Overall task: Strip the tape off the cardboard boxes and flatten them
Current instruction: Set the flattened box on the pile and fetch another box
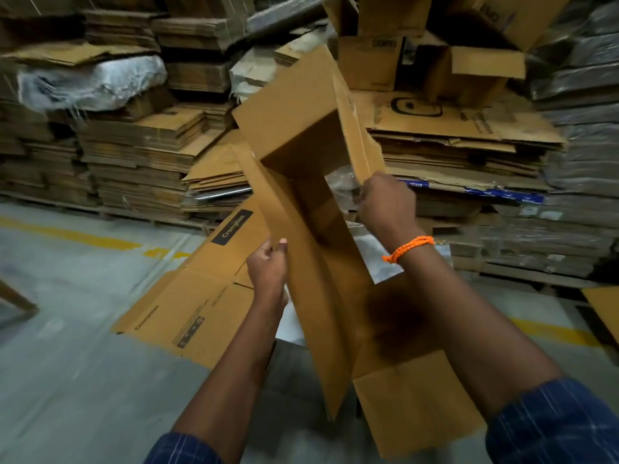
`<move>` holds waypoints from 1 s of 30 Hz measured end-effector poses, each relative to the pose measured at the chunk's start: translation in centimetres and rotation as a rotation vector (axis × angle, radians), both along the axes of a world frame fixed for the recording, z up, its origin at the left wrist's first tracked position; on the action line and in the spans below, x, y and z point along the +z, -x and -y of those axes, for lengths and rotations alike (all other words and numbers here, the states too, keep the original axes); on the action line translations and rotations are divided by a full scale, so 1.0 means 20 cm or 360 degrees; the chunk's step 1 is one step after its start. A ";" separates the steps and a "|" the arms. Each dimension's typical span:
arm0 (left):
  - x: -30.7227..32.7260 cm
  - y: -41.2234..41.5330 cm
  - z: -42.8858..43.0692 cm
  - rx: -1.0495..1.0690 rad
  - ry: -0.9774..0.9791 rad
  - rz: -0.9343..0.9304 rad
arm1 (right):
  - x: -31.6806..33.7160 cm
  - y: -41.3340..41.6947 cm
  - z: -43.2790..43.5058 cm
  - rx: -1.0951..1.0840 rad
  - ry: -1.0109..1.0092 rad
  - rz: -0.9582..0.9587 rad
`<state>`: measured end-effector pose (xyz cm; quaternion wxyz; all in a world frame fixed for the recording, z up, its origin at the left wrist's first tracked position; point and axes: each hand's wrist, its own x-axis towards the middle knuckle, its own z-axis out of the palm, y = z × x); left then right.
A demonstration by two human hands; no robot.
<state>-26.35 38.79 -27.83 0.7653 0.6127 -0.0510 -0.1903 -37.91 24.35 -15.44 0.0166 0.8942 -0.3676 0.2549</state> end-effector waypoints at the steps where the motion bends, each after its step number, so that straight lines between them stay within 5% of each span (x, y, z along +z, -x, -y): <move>1: -0.02 -0.05 -0.05 0.0030 0.0010 -0.0034 | 0.02 -0.01 0.04 -0.0046 -0.0042 0.0010; 9: -0.28 -0.23 -0.17 0.0152 -0.0062 -0.0367 | -0.28 -0.03 0.14 -0.0061 -0.0120 -0.0287; 12: -0.32 -0.23 -0.15 0.0072 -0.0102 -0.0354 | -0.53 0.01 0.07 -0.0168 0.0118 -0.0322; 15: -0.27 -0.22 -0.12 -0.0019 -0.0020 -0.0295 | -0.77 0.08 -0.01 0.0350 0.0456 -0.0496; 17: -0.20 -0.20 -0.08 -0.0090 0.0099 -0.0275 | -0.88 0.13 -0.05 0.0595 0.0200 -0.0882; 19: -0.13 -0.17 -0.03 -0.0192 0.0187 -0.0249 | -0.94 0.18 -0.04 0.0426 -0.0363 -0.1259; 21: -0.06 -0.16 -0.01 -0.0290 0.0302 -0.0256 | -0.96 0.24 -0.03 0.0221 -0.0903 -0.1312; 23: 0.01 -0.16 0.01 -0.0384 0.0422 -0.0260 | -1.00 0.29 -0.04 0.0126 -0.1235 -0.1037; 25: 0.08 -0.17 0.01 -0.0464 0.0527 -0.0240 | -1.08 0.33 -0.05 -0.0130 -0.1393 -0.0961; 30: 0.23 -0.21 -0.05 -0.0527 0.0556 0.0051 | -1.15 0.26 -0.13 -0.0210 -0.1299 -0.1430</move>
